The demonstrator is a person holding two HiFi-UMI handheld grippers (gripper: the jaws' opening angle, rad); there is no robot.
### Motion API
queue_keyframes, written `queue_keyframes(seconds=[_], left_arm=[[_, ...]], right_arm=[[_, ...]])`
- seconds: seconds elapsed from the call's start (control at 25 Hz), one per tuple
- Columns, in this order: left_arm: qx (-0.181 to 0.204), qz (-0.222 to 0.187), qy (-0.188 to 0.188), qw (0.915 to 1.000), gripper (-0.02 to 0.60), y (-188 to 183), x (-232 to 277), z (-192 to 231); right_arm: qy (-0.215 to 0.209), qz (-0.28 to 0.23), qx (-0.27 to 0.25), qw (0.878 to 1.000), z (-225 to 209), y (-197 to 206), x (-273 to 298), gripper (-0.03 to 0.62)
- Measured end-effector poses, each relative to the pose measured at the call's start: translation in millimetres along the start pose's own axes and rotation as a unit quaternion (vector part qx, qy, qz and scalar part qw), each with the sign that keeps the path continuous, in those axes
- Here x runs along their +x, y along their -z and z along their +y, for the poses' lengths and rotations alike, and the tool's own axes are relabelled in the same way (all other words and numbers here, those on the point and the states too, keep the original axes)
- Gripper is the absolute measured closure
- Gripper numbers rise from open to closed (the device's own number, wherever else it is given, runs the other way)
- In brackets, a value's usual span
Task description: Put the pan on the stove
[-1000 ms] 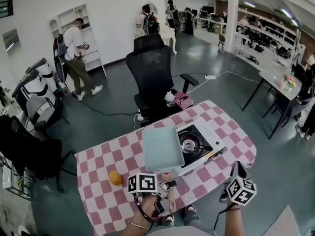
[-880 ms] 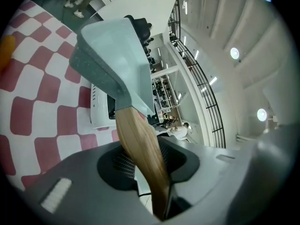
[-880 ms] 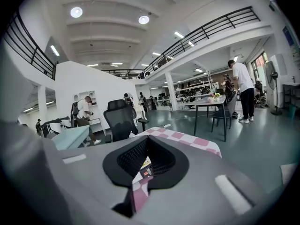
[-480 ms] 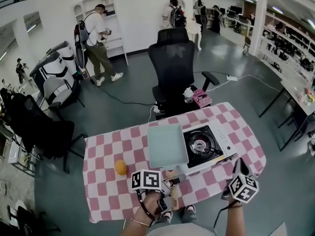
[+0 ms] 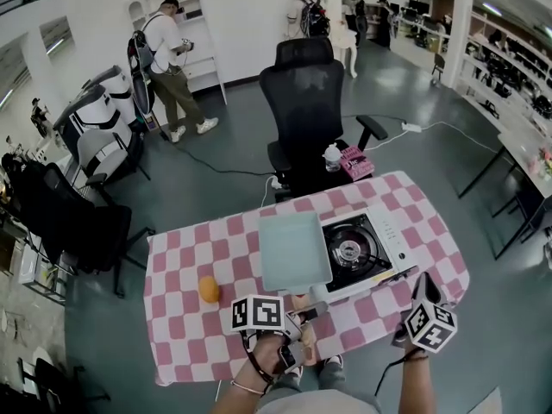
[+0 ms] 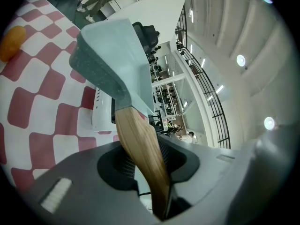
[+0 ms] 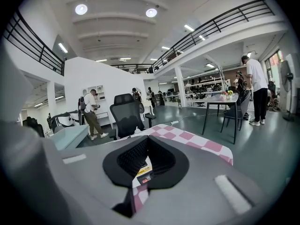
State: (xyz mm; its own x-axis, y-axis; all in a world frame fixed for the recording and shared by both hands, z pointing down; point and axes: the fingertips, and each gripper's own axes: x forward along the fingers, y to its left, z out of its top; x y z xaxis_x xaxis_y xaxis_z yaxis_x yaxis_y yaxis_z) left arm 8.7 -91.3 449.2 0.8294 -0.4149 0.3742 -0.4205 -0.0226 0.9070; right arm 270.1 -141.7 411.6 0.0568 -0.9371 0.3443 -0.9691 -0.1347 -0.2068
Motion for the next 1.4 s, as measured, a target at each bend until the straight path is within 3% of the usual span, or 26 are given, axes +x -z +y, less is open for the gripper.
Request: queue_keyframes(seconds=[0.68, 1.4], left_arm=[[-0.011, 0.034, 0.001, 0.9994, 0.462, 2, 85, -5], [-0.022, 0.018, -0.012, 0.9995, 0.462, -6, 151, -17]], right_arm=[[0.022, 0.024, -0.008, 0.999, -55, 6, 27, 0.585], [0.032, 0.037, 0.009, 0.999, -107, 12, 66, 0.585]])
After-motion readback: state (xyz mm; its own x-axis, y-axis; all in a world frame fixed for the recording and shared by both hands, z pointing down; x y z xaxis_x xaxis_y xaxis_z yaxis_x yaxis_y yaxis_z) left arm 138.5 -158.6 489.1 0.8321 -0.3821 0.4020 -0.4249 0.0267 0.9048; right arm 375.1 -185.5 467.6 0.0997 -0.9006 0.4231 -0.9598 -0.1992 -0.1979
